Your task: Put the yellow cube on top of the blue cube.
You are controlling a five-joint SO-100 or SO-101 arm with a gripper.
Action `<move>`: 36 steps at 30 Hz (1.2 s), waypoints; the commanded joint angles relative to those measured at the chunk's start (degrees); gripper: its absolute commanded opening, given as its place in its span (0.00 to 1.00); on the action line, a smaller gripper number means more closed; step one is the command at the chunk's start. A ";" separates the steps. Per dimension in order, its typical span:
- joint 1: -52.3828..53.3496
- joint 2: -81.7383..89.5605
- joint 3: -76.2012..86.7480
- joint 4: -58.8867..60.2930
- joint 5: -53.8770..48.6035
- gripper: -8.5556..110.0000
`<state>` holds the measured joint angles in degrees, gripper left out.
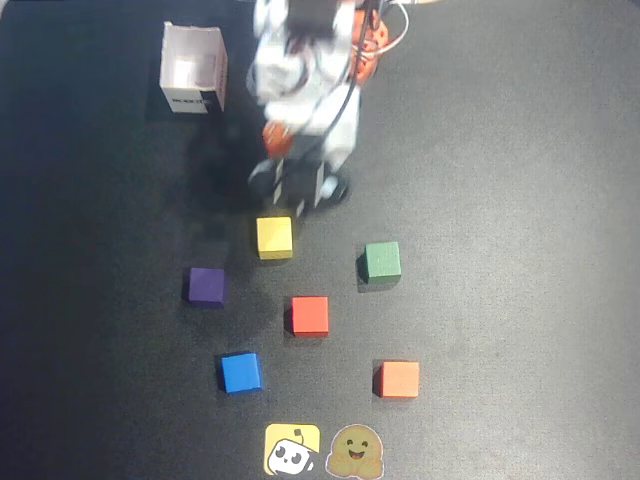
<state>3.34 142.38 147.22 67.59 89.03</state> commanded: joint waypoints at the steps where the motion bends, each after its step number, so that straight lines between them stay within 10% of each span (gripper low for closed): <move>1: 1.76 -3.60 -3.08 -1.85 -0.97 0.19; 36: 2.99 -18.63 -0.70 -19.16 -12.22 0.28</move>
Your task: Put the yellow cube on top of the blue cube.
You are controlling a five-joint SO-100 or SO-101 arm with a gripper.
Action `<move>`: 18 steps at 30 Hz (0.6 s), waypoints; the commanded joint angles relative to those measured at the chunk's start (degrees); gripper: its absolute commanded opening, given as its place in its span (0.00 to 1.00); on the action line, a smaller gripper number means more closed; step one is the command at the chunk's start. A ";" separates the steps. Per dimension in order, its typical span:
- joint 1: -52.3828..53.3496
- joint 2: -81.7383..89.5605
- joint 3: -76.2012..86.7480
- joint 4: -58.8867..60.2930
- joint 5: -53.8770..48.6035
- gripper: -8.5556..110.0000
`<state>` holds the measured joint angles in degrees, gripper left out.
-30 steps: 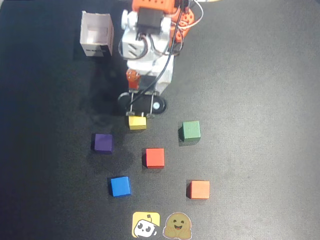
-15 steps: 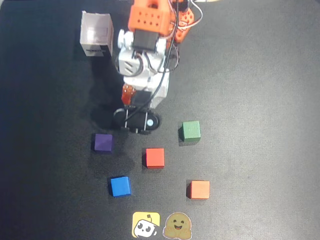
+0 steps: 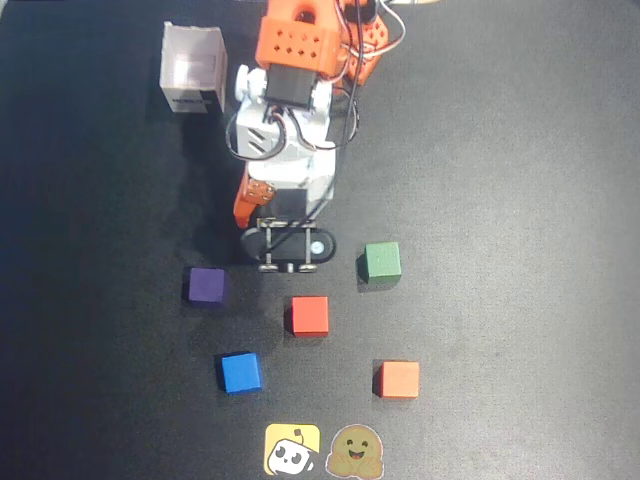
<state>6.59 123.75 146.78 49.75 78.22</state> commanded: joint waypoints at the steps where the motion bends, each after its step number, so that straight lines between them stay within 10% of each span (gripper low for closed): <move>1: -0.26 -0.26 0.09 -1.93 -1.58 0.28; 18: -0.35 -9.23 2.55 -10.72 -2.37 0.26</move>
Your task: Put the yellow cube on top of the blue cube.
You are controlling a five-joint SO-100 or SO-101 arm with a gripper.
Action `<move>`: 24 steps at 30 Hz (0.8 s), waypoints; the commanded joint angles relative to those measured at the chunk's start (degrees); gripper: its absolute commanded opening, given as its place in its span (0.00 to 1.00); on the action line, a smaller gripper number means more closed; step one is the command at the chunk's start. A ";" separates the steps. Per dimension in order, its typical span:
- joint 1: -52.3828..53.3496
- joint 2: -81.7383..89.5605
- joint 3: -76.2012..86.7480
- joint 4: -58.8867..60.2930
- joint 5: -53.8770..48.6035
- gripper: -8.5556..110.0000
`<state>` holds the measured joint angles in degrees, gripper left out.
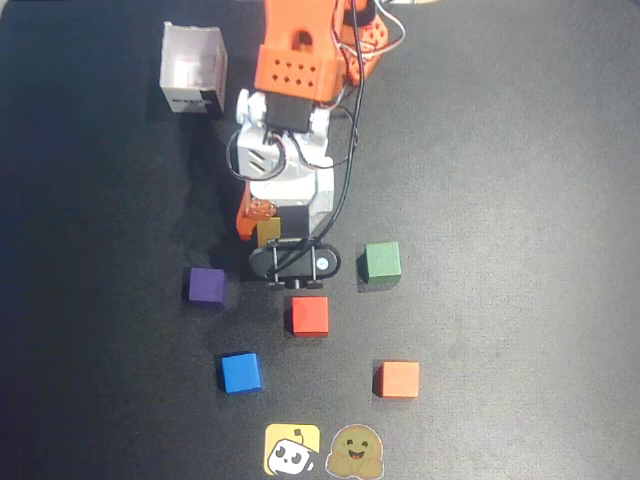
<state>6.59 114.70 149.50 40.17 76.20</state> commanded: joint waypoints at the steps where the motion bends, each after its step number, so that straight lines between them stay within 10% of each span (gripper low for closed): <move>1: -0.35 -0.44 -0.09 -1.14 -0.26 0.25; 24: 0.26 -2.72 -11.07 10.28 3.34 0.17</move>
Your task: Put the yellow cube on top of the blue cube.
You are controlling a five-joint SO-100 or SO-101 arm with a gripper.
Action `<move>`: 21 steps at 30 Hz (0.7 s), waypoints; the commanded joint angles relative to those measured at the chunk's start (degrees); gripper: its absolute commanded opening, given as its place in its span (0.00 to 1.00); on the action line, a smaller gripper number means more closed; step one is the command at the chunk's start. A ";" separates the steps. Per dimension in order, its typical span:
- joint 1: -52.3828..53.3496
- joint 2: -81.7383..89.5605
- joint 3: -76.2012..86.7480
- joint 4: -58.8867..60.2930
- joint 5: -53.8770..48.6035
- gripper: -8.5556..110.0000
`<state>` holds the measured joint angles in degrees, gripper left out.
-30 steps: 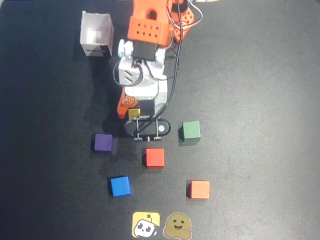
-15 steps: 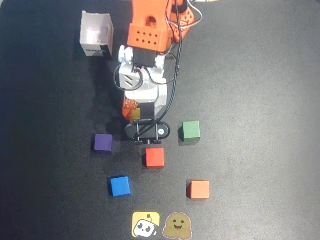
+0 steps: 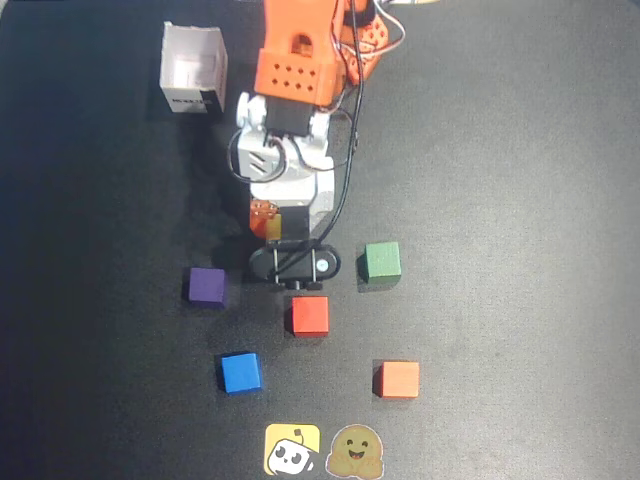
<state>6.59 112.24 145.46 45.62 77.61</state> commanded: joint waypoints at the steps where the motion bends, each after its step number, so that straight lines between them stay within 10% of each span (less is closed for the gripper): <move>1: 0.35 -0.35 -9.14 6.94 3.16 0.17; 21: 3.16 -12.48 -42.28 23.99 14.24 0.17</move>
<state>9.23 101.69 109.16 69.26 91.32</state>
